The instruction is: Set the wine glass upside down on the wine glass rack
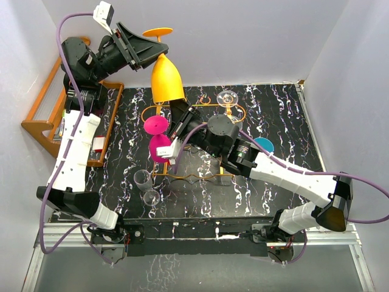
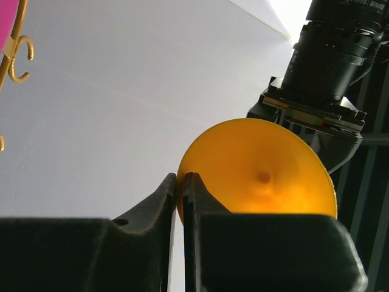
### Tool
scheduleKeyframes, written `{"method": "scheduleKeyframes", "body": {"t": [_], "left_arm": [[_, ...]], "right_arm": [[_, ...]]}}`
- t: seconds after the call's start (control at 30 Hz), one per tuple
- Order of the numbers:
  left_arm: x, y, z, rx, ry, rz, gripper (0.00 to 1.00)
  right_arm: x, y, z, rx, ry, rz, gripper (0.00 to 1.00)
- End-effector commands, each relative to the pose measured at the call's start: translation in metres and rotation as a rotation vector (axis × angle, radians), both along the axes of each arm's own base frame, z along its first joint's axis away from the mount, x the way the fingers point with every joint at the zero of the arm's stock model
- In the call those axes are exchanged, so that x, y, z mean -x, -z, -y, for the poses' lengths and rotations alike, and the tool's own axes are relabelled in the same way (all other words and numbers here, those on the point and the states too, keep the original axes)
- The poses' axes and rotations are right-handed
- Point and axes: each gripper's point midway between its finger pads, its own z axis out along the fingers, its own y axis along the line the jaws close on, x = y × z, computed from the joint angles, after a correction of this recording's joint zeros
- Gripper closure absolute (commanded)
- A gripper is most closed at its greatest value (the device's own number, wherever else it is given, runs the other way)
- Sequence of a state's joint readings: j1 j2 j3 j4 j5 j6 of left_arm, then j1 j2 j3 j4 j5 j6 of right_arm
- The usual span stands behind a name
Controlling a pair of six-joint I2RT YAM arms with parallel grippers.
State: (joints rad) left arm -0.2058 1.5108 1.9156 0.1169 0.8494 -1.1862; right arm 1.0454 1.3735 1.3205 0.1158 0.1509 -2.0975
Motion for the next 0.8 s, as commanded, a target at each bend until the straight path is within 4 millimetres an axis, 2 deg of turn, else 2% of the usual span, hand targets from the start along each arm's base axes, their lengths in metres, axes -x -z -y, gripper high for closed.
{"method": "scheduleKeyframes", "body": {"t": [0.0, 0.17, 0.37, 0.6, 0.63, 0.7, 0.77], "left_arm": [[0.034, -0.025, -0.004, 0.035, 0.048, 0.069, 0.64], [0.034, -0.022, -0.003, 0.033, 0.053, 0.063, 1.00], [0.039, -0.028, -0.002, 0.033, 0.081, 0.111, 1.00], [0.048, -0.047, -0.005, -0.031, 0.042, 0.269, 1.00], [0.049, -0.050, -0.005, -0.040, 0.036, 0.294, 1.00], [0.050, -0.054, -0.006, -0.058, 0.023, 0.338, 1.00], [0.049, -0.057, -0.007, -0.074, 0.007, 0.372, 1.00]], "right_arm": [[0.003, -0.046, 0.024, -0.025, 0.063, 0.129, 0.92], [0.003, -0.048, 0.026, -0.031, 0.068, 0.133, 0.92], [0.005, -0.048, 0.025, -0.028, 0.051, 0.127, 0.92], [0.015, -0.052, 0.023, -0.038, -0.016, 0.104, 0.92], [0.016, -0.051, 0.021, -0.033, -0.026, 0.097, 0.89], [0.016, -0.047, 0.018, -0.019, -0.043, 0.075, 0.78], [0.015, -0.044, 0.016, -0.010, -0.044, 0.058, 0.82]]}}
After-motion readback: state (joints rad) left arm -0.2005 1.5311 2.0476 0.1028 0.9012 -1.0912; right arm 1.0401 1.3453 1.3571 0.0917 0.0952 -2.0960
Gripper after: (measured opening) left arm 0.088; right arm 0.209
